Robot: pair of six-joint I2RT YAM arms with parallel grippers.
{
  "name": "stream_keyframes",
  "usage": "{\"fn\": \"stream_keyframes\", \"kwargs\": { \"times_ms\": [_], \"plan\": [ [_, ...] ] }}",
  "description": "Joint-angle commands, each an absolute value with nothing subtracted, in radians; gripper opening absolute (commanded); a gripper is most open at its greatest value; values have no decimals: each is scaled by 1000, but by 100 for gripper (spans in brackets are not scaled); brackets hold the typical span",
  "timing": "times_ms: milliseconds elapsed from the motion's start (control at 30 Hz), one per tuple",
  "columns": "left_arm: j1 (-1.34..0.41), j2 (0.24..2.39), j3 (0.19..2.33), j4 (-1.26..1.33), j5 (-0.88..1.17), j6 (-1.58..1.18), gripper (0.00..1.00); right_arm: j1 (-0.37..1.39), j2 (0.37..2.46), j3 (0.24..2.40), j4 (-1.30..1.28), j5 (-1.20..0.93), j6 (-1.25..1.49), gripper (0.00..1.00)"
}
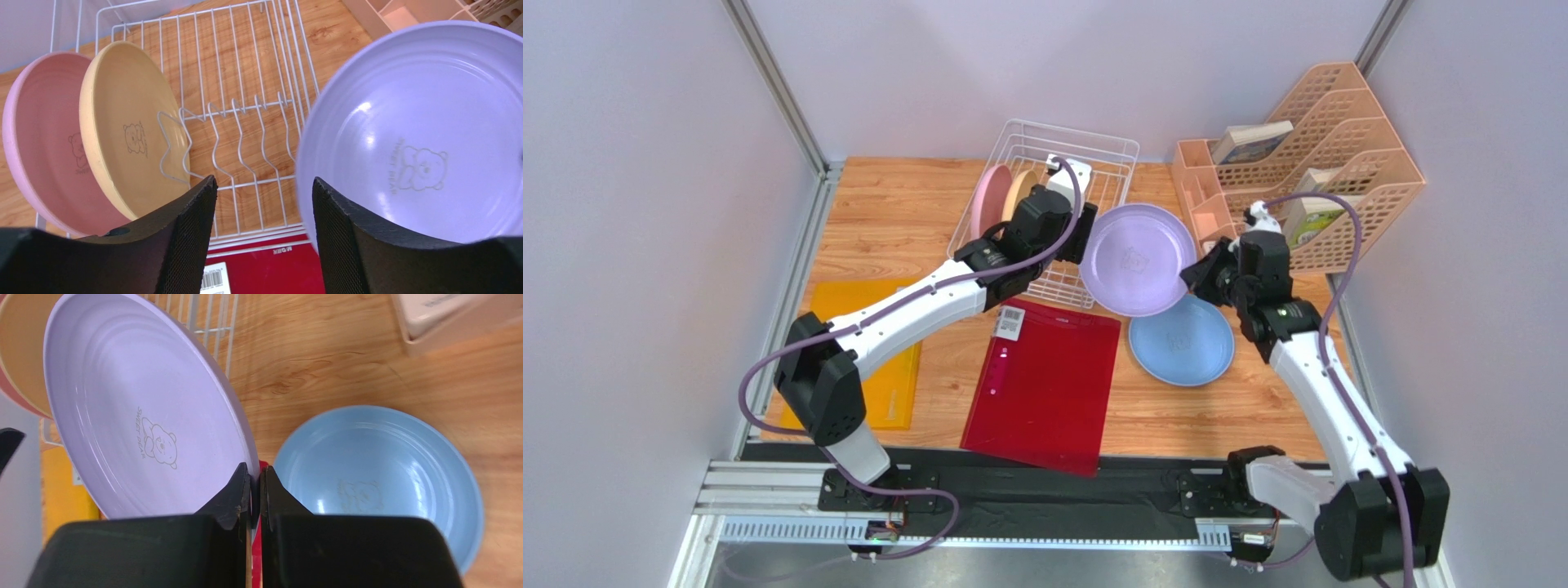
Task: Unload the plates from the dish rack
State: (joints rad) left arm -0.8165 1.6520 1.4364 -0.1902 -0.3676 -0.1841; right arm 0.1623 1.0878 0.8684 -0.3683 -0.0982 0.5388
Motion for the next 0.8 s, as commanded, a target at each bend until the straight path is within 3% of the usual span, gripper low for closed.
{"fn": "stream_keyframes", "kwargs": {
  "times_ms": [0, 100, 167, 300, 767],
  "plan": [
    [-790, 1586, 1417, -137, -380, -179, 69, 158, 933, 809, -461, 61, 555, 0],
    [-773, 1566, 1396, -137, -380, -183, 81, 156, 852, 795, -549, 127, 575, 0],
    [-769, 1548, 1382, -123, -399, -175, 83, 156, 790, 787, -615, 178, 592, 0],
    [-755, 1522, 1338, -107, -417, -167, 96, 158, 710, 755, -712, 258, 652, 0],
    [-730, 1477, 1284, -89, -420, -184, 98, 158, 670, 595, -700, 276, 741, 0]
  ]
}}
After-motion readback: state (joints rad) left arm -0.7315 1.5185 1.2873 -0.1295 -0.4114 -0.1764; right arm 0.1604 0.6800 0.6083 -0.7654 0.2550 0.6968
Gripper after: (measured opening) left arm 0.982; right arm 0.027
